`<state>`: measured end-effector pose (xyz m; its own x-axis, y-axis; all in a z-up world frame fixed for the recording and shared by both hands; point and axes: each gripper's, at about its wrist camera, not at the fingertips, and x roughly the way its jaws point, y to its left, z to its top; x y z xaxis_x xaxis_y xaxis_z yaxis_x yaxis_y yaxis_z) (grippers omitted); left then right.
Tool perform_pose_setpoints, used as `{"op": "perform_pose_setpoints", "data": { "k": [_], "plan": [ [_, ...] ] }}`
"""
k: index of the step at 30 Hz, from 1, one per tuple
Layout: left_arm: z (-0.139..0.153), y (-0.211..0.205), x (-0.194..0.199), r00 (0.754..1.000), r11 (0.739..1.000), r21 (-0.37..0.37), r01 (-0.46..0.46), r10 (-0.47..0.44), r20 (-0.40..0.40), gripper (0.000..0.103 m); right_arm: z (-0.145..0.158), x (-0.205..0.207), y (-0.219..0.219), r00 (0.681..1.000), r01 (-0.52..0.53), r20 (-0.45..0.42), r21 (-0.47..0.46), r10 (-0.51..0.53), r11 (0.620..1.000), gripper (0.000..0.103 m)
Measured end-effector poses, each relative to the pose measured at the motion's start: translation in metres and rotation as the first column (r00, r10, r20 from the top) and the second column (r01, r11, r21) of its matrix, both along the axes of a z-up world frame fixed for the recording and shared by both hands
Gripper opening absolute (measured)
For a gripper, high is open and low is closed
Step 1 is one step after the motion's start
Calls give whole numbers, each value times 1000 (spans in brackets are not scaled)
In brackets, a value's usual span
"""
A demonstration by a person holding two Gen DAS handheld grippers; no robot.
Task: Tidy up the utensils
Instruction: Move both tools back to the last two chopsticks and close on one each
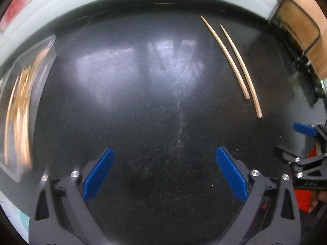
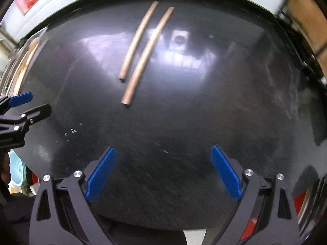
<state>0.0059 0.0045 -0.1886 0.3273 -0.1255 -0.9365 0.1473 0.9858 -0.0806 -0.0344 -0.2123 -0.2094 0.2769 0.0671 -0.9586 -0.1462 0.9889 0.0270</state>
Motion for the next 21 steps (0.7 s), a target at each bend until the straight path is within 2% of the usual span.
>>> {"op": "perform_pose_setpoints", "data": {
  "k": [2, 4, 7, 11, 13, 18, 21],
  "plan": [
    [-7, 5, -3, 1000, 1000, 10, -3, 3, -4, 97, -9, 2, 3, 1000, 11, -9, 7, -11, 1000, 91],
    [-16, 10, -6, 1000, 1000, 24, -11, 11, -17, 97, -8, 3, 7, 1000, 22, 19, 11, -22, 1000, 91],
    [-19, 15, -8, 1000, 999, 37, -1, 1, 12, 97, -10, 14, 10, 999, 31, 44, -12, -30, 999, 91],
    [-22, 15, -10, 998, 995, 95, 35, -39, 46, 97, -9, 32, 18, 997, 49, 60, -16, -48, 999, 94],
    [-21, 14, -8, 997, 995, 93, 38, -44, 56, 97, -9, 39, 17, 996, 57, 67, -20, -55, 998, 94],
    [-17, -4, 6, 998, 995, 91, 44, -48, 50, 97, -9, 50, -23, 985, 166, 48, -16, -165, 986, 95],
    [-15, -17, 10, 997, 996, 75, 57, -60, 42, 97, -7, 49, -42, 990, 142, 26, -24, -142, 990, 95]
  ]
}}
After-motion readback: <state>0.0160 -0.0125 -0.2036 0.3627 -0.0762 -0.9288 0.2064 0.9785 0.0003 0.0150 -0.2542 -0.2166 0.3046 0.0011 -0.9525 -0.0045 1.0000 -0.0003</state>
